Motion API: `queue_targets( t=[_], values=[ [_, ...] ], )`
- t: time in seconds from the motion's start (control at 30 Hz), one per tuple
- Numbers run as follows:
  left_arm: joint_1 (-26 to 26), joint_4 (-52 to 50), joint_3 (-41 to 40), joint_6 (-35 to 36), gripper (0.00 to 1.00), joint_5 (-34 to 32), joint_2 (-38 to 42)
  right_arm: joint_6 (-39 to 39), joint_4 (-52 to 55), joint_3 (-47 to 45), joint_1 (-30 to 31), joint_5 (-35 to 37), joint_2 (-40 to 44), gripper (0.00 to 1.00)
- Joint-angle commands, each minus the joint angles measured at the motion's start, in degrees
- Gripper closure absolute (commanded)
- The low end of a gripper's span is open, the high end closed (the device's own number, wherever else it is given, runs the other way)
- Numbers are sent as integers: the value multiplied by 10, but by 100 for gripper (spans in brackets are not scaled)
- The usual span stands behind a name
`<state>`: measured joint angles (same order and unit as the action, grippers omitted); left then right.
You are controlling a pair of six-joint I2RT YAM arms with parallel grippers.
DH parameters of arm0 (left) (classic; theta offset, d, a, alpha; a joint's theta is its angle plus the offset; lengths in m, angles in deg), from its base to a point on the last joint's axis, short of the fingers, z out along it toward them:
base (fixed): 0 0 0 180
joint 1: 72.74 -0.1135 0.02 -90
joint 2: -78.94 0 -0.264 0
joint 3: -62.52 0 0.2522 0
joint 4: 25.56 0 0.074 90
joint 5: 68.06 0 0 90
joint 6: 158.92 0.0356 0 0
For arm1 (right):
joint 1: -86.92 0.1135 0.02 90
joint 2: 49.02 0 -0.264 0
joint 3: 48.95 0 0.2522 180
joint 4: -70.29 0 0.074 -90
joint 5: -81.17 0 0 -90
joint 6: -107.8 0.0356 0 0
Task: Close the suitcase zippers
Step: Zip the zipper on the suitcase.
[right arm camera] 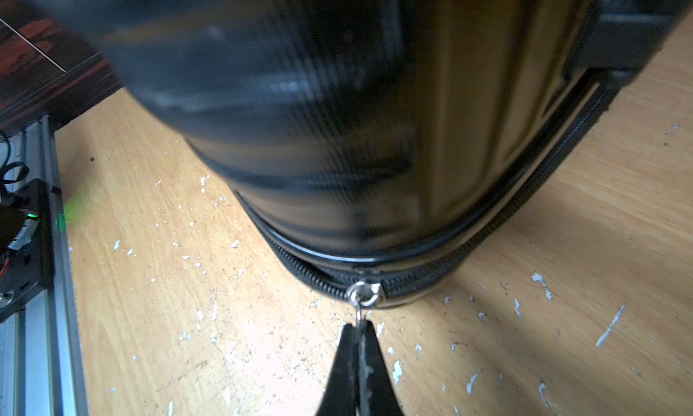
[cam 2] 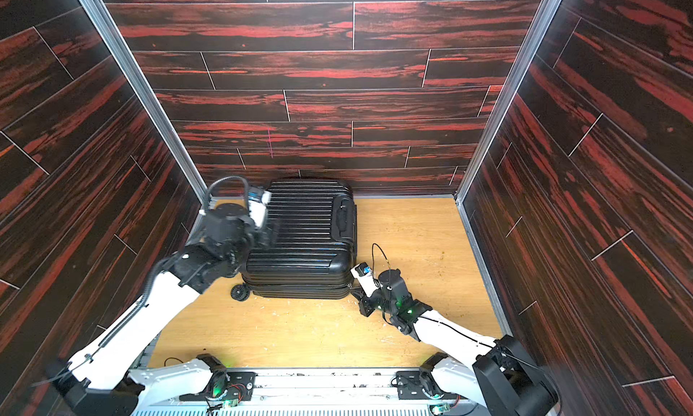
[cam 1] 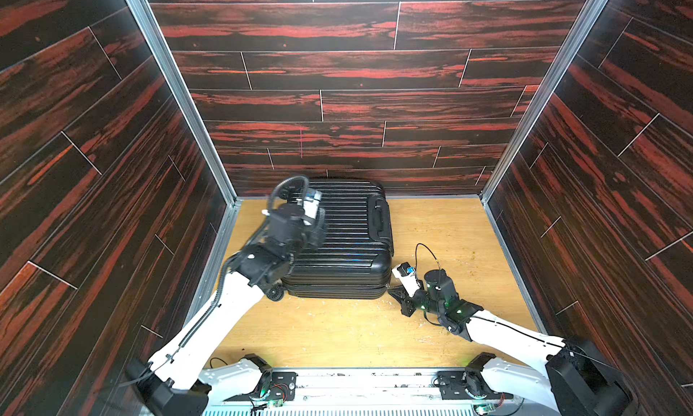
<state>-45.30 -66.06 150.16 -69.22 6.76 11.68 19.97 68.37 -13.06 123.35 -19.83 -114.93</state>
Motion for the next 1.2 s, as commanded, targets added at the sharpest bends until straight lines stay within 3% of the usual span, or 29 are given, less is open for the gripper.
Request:
queue_targets(
  t=[0.0,0.13,0.37,0.6,0.67,0.9,1.17],
  values=[
    [-57,-58,-21,-74,40,-8,25,6,29,12,4,12,-12,100],
    [-137,-107,-50,-103,55,28,33,5,36,16,5,14,-12,100],
    [-216,-145,-85,-122,78,78,13,3,41,21,4,16,-16,100],
    [-236,-157,-78,-98,79,124,-31,3,42,21,4,19,-18,100],
    [-239,-163,-70,-91,85,144,-52,3,41,21,4,19,-19,100],
    [-240,-194,-41,-53,91,275,-103,0,35,22,5,20,-20,100],
    [-239,-254,-39,-59,92,369,-125,-5,33,39,4,53,-30,100]
  ],
)
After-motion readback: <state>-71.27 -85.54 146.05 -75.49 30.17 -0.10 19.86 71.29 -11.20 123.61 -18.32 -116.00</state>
